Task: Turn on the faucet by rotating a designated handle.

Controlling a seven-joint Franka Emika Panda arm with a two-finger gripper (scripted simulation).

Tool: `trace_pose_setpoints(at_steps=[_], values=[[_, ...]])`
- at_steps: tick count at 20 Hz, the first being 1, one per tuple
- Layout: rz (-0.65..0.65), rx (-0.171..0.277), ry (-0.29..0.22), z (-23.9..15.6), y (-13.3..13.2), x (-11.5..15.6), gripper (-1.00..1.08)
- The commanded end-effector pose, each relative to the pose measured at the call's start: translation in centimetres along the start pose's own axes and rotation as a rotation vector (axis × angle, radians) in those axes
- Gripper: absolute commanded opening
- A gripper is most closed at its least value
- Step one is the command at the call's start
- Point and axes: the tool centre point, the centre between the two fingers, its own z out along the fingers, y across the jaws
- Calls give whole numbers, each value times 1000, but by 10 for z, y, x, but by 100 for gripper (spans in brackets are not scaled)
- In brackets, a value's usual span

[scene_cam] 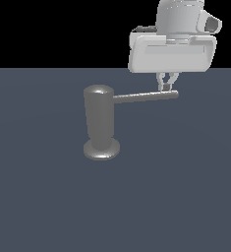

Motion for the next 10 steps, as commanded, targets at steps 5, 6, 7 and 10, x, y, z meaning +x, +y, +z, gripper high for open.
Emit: trace_pose_setpoints(at_steps=[5,6,7,10], values=[[25,8,-37,19,23,4,-100],[26,8,-38,19,26,6,-100],[27,8,-39,20,28,8,-100],[-11,4,-1,1,10,24,-100]])
